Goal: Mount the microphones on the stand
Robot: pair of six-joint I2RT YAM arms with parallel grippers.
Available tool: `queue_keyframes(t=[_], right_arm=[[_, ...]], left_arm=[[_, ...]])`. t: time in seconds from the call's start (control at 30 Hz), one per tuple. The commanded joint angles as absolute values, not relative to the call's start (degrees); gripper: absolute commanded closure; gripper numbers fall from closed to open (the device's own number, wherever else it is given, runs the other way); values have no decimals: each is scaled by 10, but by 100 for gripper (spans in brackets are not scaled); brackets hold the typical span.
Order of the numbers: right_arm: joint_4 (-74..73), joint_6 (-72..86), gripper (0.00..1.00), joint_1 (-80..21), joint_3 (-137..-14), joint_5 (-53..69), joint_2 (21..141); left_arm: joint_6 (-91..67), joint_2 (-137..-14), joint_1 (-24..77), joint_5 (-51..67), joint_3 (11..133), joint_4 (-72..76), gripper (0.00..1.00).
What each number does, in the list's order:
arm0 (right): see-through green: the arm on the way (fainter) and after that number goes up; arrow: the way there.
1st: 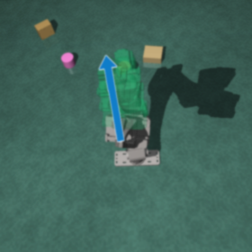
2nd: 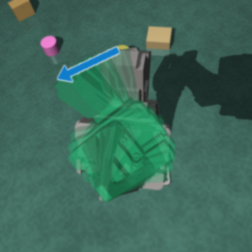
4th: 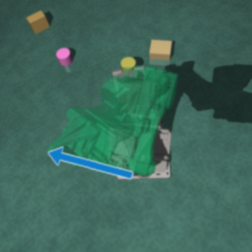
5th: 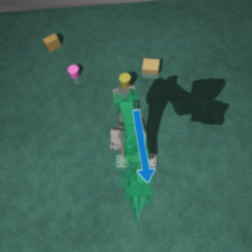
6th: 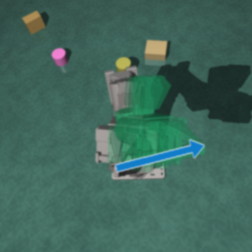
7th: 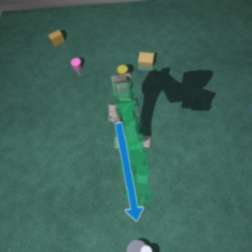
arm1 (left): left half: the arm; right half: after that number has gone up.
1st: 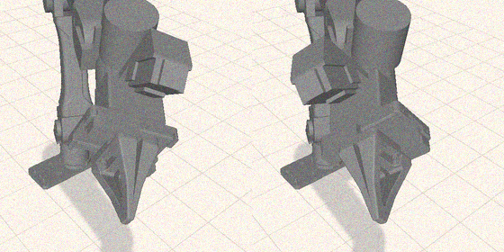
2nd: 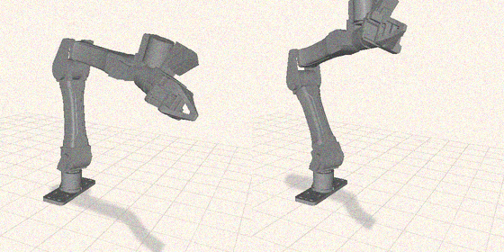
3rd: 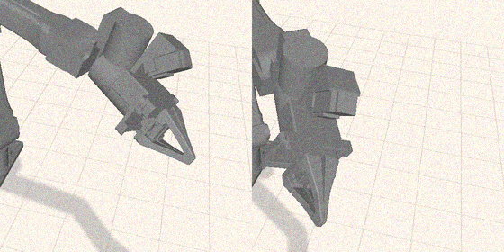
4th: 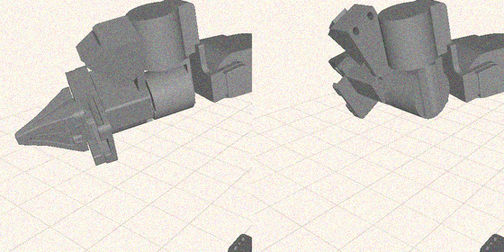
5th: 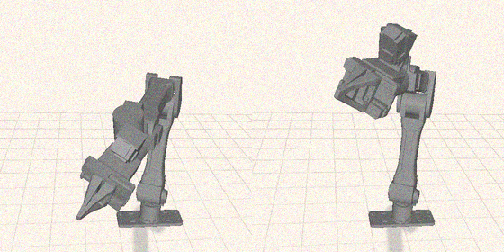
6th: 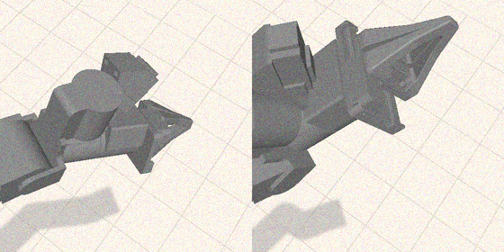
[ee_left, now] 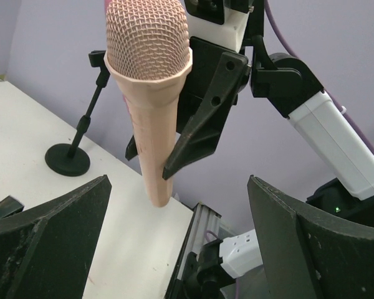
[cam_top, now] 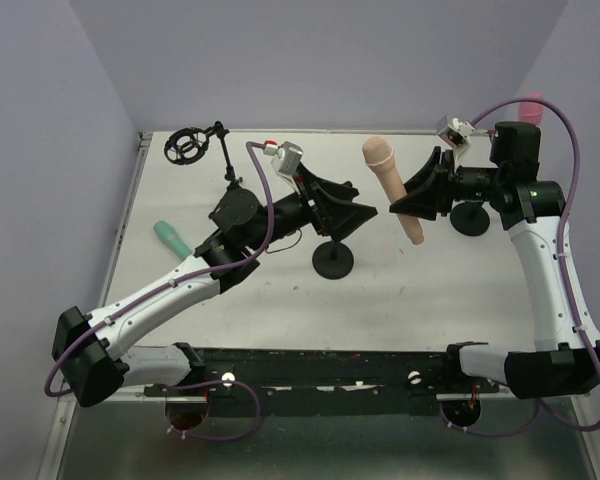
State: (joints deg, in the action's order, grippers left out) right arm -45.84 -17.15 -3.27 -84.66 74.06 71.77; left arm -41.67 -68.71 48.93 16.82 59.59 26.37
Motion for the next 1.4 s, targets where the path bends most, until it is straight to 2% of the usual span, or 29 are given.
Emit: queue_keyframes(t=[0.0, 0.27, 0.8, 0.9, 1.1, 1.2, 1.23, 1.27, 1.37], right_arm=[[-425, -138, 89, -35, -832, 781, 701], [-416, -130, 89, -37, -817, 791, 692], [-396, -111, 88, -40, -798, 802, 693], [-390, -106, 88, -40, -796, 806, 693], [-386, -105, 86, -40, -785, 799, 688], [-386, -109, 83, -40, -783, 790, 684], [-388, -112, 82, -40, -782, 786, 683], [-394, -119, 74, -40, -783, 777, 681], [-423, -151, 44, -40, -794, 753, 679]], left_arm=[[-408, -730, 507, 153, 643, 285, 2], [-399, -780, 512, 145, 690, 279, 6], [-407, -818, 520, 144, 714, 318, 27], [-408, -821, 520, 141, 715, 322, 36], [-408, -824, 520, 137, 715, 330, 74], [-402, -822, 520, 140, 712, 337, 85], [-400, -819, 520, 141, 708, 341, 87], [-397, -815, 521, 138, 705, 347, 87], [-381, -799, 520, 135, 696, 351, 89]])
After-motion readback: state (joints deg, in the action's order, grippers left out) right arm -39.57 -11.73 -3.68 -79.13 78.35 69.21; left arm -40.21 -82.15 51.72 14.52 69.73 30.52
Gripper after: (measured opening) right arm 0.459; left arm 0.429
